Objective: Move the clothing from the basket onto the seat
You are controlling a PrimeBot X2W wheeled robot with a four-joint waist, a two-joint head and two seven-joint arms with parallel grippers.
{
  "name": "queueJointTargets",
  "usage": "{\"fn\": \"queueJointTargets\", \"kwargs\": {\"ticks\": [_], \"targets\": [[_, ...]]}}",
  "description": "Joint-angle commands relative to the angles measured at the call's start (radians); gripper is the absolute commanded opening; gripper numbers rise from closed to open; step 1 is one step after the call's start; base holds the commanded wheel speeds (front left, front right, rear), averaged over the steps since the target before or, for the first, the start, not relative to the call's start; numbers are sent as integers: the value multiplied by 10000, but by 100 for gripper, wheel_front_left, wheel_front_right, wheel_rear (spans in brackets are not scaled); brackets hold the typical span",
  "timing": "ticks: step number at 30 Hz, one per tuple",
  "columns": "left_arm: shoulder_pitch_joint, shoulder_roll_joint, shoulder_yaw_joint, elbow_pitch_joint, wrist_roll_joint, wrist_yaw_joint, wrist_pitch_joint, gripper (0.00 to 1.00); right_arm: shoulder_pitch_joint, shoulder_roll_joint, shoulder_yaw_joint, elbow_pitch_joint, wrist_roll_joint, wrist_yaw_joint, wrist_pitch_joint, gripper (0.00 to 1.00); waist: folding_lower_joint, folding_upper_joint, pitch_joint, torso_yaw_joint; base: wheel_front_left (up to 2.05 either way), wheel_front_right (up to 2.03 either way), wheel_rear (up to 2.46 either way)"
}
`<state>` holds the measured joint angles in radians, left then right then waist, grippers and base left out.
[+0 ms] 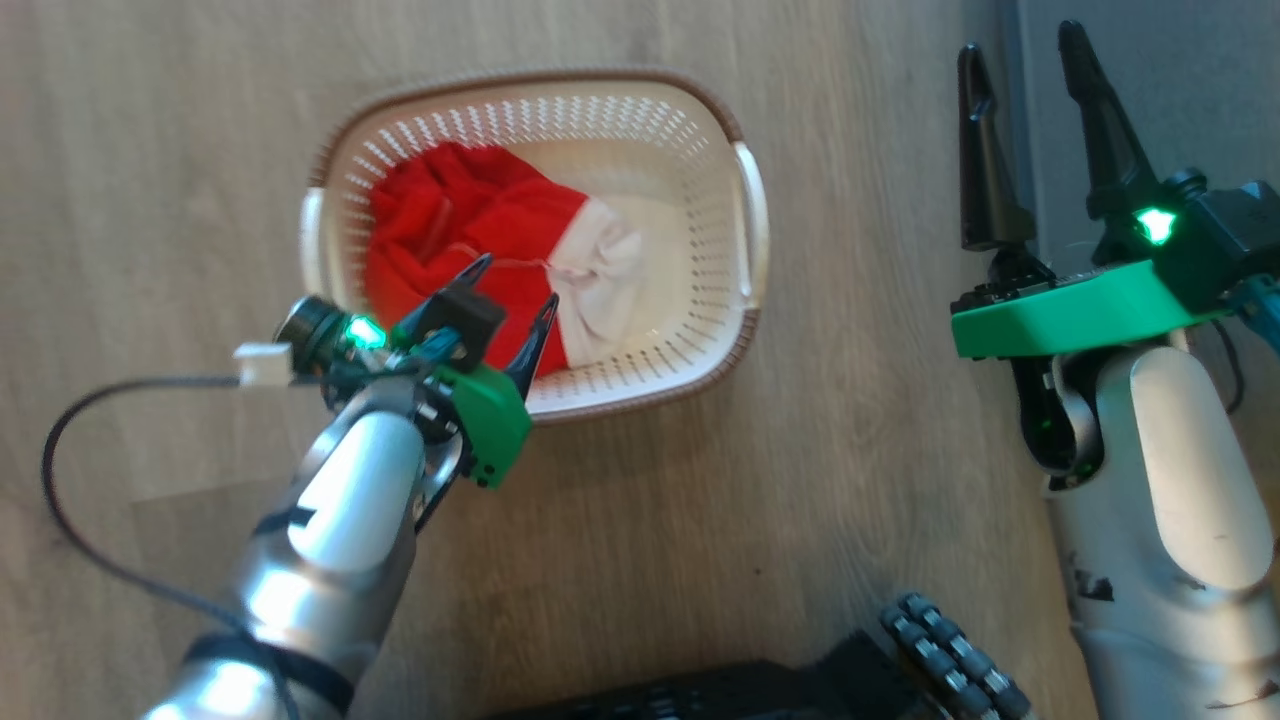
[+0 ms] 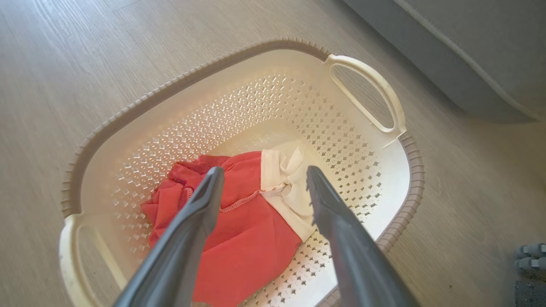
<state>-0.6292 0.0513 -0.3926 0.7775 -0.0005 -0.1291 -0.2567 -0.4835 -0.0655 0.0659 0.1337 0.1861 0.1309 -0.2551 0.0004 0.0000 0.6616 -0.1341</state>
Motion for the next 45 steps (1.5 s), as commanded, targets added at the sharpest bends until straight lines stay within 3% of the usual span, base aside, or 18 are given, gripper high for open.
{"fn": "queueJointTargets", "kwargs": {"ticks": [1, 7, 15, 25, 33, 34, 35, 36, 45], "targets": [[-291, 197, -100, 223, 225, -8, -51, 100, 42, 145, 264, -302, 161, -2, -66, 100, -4, 0, 684, -624, 0, 0, 0], [-2090, 396, -1226, 2094, 1030, -12, 607, 100, -22, 150, 557, -229, 746, -2, -66, 100, -4, 0, 1296, -1220, 0, 0, 0], [-3731, 948, -2262, 4236, 2266, 352, 2811, 100, -100, 151, 904, -165, 1378, -2, -66, 100, -4, 0, 1936, -1840, 0, 0, 0], [-4197, 1623, -3149, 4803, 3058, 755, 3669, 100, -236, 152, 1267, -261, 1920, -2, -66, 100, -4, 0, 2367, -2258, 0, 0, 0], [-4180, 2123, -3677, 4986, 3398, 612, 4280, 100, -295, 152, 1319, -231, 2022, -2, -66, 100, -4, 0, 2471, -2327, 0, 0, 0], [-4180, 2110, -3716, 4994, 3397, 593, 4303, 82, -297, 152, 1297, -219, 2001, -2, -66, 100, -4, 0, 2464, -2306, 0, 0, 0], [-4178, 2075, -3749, 5000, 3387, 576, 4301, 29, -307, 152, 1272, -204, 1978, -2, -66, 100, -4, 0, 2448, -2280, 0, 0, 0], [-4169, 2029, -3787, 5005, 3379, 558, 4293, 0, -318, 152, 1248, -188, 1956, -2, -66, 100, -4, 0, 2417, -2246, 0, 0, 0], [-3810, 1352, -3529, 4880, 2625, 514, 2987, 0, -326, 152, 961, -14, 1546, -2, -66, 100, -4, 0, 1628, -1686, 0, 0, 0]]}}
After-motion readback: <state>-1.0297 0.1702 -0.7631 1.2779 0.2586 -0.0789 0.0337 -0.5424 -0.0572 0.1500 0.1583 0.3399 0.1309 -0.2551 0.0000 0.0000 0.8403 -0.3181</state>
